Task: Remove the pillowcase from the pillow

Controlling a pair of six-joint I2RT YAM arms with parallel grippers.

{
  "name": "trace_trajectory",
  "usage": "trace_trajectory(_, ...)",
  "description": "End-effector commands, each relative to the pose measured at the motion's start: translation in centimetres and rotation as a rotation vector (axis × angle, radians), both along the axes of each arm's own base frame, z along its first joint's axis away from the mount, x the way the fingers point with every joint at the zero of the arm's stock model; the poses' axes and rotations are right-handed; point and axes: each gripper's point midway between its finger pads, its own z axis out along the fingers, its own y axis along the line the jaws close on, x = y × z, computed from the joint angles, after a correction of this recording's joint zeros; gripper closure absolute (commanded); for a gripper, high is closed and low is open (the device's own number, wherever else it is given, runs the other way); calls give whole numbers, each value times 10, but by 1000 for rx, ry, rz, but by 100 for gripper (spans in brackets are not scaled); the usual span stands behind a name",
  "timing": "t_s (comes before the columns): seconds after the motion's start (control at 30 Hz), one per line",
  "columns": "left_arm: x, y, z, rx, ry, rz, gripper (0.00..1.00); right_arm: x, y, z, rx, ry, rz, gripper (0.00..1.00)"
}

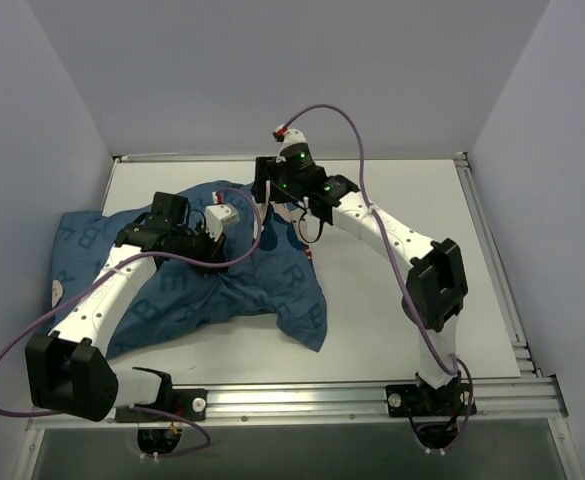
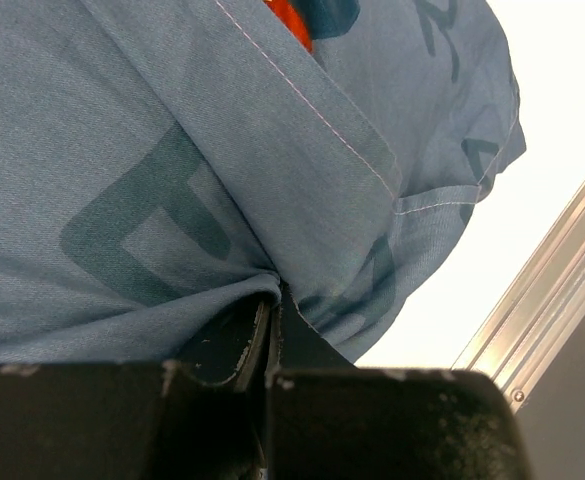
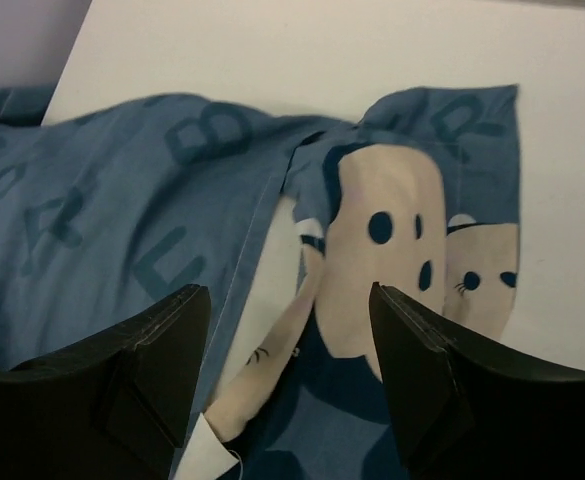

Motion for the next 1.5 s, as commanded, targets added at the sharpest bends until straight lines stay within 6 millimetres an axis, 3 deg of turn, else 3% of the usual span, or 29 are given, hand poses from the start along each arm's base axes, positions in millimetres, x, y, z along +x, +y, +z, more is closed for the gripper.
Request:
trace_trajectory(0.0, 12, 0, 22, -20, -80, 12, 98, 6, -1, -32, -33, 63, -40, 36)
trace_trajectory(0.13, 13, 3, 22, -14, -87, 25, 98, 3, -5, -60, -66, 92, -60, 41)
trace_trajectory(0.23, 15, 4, 25, -19, -94, 33, 98, 2, -7, -70, -62, 109, -65, 68)
trace_trajectory(0.27, 16, 6, 25, -14, -97, 48, 98, 3, -13, -72, -71, 115, -82, 81)
trace_trajectory(0.3, 18, 9, 27, -10, -105, 61, 98, 3, -21, -76, -91, 120, -106, 85)
trace_trajectory(0.43, 34, 32, 25, 42, -174, 167, 98, -15, -62, -93, -141, 142, -159, 87)
trace_trajectory(0.5, 38, 45, 28, 69, -212, 215, 98, -20, -81, -103, -150, 158, -184, 100)
trace_trajectory(0.53, 39, 47, 28, 71, -217, 224, 98, -25, -89, -102, -145, 160, -187, 100)
trace_trajectory(0.57, 40, 51, 29, 74, -224, 233, 98, -37, -101, -126, -173, 202, -191, 100)
trace_trajectory(0.63, 37, 55, 30, 82, -214, 240, 98, -50, -119, -141, -196, 238, -198, 100)
trace_trajectory(0.67, 38, 58, 34, 88, -226, 237, 98, -66, -127, -163, -228, 278, -188, 100)
trace_trajectory(0.73, 37, 65, 36, 104, -237, 236, 98, -81, -120, -170, -207, 284, -146, 100)
trace_trajectory(0.8, 36, 67, 44, 123, -269, 205, 97, -105, -100, -186, -158, 318, -51, 100)
trace_trajectory(0.83, 32, 64, 45, 117, -255, 178, 92, -116, -87, -189, -145, 325, -4, 100)
trace_trajectory(0.87, 29, 60, 48, 106, -250, 149, 80, -121, -81, -192, -129, 333, 20, 100)
trace_trajectory(0.9, 31, 55, 63, 89, -282, 112, 50, -128, -70, -193, -79, 346, 55, 100)
trace_trajectory(0.93, 24, 49, 66, 69, -261, 77, 35, -130, -65, -192, -50, 348, 68, 100)
trace_trajectory(0.97, 21, 38, 73, 24, -259, 21, 13, -128, -60, -187, -15, 332, 78, 100)
trace_trajectory(1.0, 20, 32, 81, 2, -271, -4, 8, -130, -57, -185, 2, 334, 88, 100)
trace_trajectory(1.03, 20, 22, 96, -19, -301, -42, 6, -131, -57, -182, 16, 330, 88, 100)
trace_trajectory(1.1, 23, 5, 109, -39, -321, -93, 4, -130, -57, -178, 25, 317, 86, 100)
trace_trajectory(1.13, 27, -4, 129, -42, -364, -112, 4, -130, -58, -177, 26, 312, 86, 100)
trace_trajectory(1.17, 26, -29, 126, -38, -342, -182, 4, -131, -58, -177, 25, 313, 86, 100)
trace_trajectory(1.23, 35, -49, 118, 27, -333, -222, 4, -128, -60, -178, 29, 319, 74, 100)
trace_trajectory(1.27, 31, -71, 124, 29, -360, -279, 4, -127, -61, -179, 45, 327, 67, 100)
trace_trajectory(1.33, 40, -88, 112, 77, -376, -294, 8, -124, -66, -178, 95, 345, 58, 100)
trace_trajectory(1.37, 34, -110, 91, 110, -353, -348, 11, -126, -70, -180, 124, 356, 41, 100)
trace_trajectory(1.47, 42, -136, 56, 239, -382, -399, 18, -122, -84, -184, 128, 358, -2, 100)
